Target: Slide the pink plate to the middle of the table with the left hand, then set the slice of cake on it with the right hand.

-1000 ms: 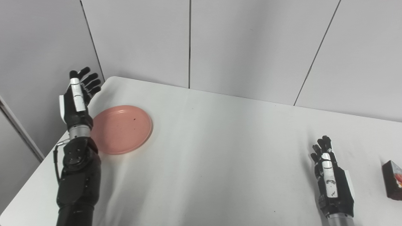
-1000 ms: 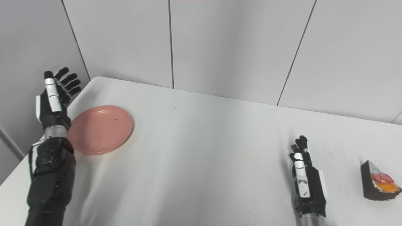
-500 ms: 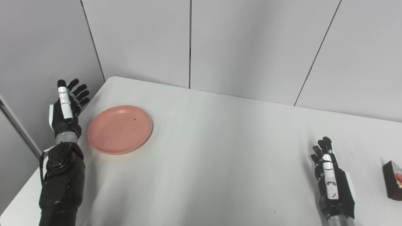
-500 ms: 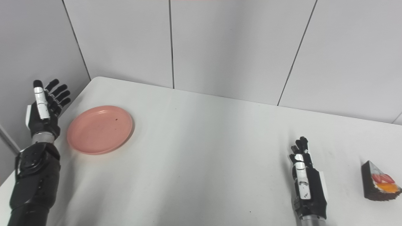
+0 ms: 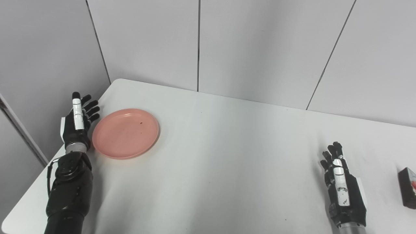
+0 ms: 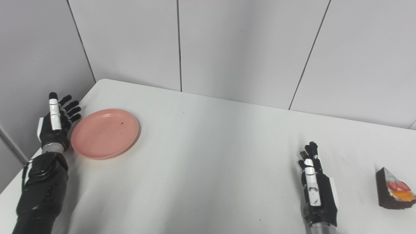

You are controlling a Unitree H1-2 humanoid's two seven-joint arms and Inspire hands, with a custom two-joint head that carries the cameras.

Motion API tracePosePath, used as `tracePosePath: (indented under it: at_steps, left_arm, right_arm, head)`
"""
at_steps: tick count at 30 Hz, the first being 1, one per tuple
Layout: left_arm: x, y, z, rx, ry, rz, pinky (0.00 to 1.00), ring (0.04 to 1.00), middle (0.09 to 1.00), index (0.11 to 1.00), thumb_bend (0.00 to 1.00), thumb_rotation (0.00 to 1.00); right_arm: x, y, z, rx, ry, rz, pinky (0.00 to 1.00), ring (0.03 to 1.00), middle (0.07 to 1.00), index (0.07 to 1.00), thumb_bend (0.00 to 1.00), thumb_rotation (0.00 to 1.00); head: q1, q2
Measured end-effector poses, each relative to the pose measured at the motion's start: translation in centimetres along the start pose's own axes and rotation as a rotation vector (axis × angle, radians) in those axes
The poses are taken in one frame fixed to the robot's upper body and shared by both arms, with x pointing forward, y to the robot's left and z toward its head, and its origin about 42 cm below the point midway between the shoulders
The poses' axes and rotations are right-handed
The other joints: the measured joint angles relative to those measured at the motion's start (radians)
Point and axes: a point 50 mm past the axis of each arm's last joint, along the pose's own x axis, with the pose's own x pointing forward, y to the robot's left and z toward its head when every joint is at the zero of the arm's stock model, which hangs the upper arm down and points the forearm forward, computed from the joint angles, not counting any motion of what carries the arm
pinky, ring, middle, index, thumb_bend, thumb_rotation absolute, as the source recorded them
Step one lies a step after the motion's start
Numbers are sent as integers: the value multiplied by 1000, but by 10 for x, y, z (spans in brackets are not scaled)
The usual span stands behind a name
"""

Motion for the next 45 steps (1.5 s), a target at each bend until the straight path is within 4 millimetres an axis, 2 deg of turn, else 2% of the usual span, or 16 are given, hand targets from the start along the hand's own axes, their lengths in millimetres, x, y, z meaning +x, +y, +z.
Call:
tracePosePath:
  at_steps: [8,15,20,31,38,45]
  left_arm:
    - [2,-3,1,13,11,-74,898,864,841,837,866,1000]
    - [5,-1,-2,13,30,-124,890,868,847,843,857,1000]
    - [7,-7,-4,-63,47,-216,889,883,877,864,862,991]
    - [0,-47,-8,-201,94,-462,829,835,840,835,887,985]
    - [-2,-52,-10,-243,106,-501,809,811,817,808,881,1000]
    - [-9,-76,-16,-278,119,-557,808,814,821,805,874,1000]
  right_arm:
    - [0,1,2,6,-4,1,1000,1000,1000,1000,500,862]
    - [0,0,2,2,-3,1,1000,1000,1000,1000,498,867]
    - [0,1,2,-5,-2,2,1000,1000,1000,1000,515,865]
    - [0,1,2,-16,0,-3,1000,1000,1000,1000,541,864]
    - [0,1,2,-9,2,-7,1000,1000,1000,1000,533,835]
    - [0,1,1,-10,10,-15,1000,1000,1000,1000,547,841]
  head:
    - [-2,2]
    - [-2,3]
    - [-5,3]
    - [-6,2]
    - [-8,5]
    - [-14,8]
